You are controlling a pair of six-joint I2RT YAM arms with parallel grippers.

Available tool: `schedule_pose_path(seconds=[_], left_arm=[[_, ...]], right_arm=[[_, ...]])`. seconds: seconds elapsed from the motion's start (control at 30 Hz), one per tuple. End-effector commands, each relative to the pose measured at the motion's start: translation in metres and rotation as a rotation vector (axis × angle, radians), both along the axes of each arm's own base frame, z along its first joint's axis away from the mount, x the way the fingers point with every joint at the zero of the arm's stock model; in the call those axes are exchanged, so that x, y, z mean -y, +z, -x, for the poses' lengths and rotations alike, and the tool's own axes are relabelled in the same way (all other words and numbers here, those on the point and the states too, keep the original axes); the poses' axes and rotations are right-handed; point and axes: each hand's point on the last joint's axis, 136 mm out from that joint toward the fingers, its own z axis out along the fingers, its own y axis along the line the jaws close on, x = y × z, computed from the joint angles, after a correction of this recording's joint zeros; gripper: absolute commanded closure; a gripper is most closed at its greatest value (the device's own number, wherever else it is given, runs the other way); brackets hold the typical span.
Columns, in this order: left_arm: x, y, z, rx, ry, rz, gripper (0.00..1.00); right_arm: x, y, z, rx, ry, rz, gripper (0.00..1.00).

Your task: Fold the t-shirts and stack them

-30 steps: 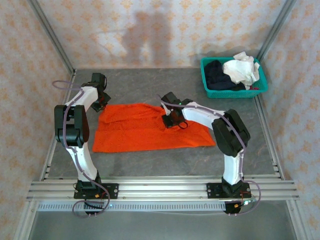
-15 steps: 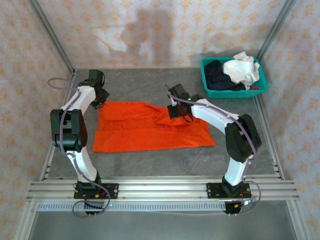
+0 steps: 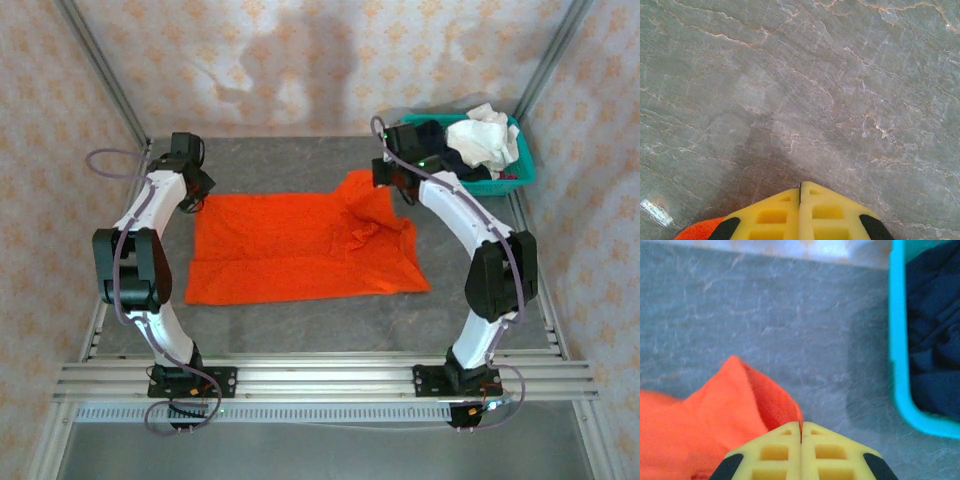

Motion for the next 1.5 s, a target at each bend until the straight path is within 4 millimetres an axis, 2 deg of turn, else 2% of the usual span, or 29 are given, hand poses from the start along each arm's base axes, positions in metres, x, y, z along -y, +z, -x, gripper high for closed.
schedule_pose_path(seconds=[0.0,0.13,0.27,0.43,0.57,0.9,1.17,1.47], left_arm=[[-0.013,0.014,0.0,-0.004,0.008,-0.06,1.0],[-0.015,0.012,-0.005,-0.012,0.011,-0.067,1.0],[-0.017,0.014,-0.008,-0.013,0.011,-0.073,1.0],[-0.016,0.015,-0.009,-0.01,0.001,-0.068,1.0],[-0.014,0.014,-0.002,-0.011,-0.002,-0.061,1.0],[-0.011,0.02,0.025,-0.005,-0.004,-0.062,1.0],[-0.01,0.017,0.044,-0.013,0.001,-0.065,1.0],[-0.01,0.012,0.062,-0.035,-0.005,-0.075,1.0]], right_arm=[[0.007,0.004,-0.024,0.023,0.007,0.006,1.0],[0.009,0.003,-0.045,0.018,0.014,-0.002,1.0],[0.006,0.004,-0.058,0.013,0.03,0.013,1.0],[0.001,0.013,-0.053,0.016,0.055,-0.008,1.0],[-0.002,0.022,-0.032,0.021,0.085,-0.055,1.0],[-0.001,0.027,0.042,0.003,0.12,-0.077,1.0],[0.003,0.018,0.098,-0.045,0.133,-0.062,1.0],[0.007,0.011,0.147,-0.088,0.125,-0.107,1.0]])
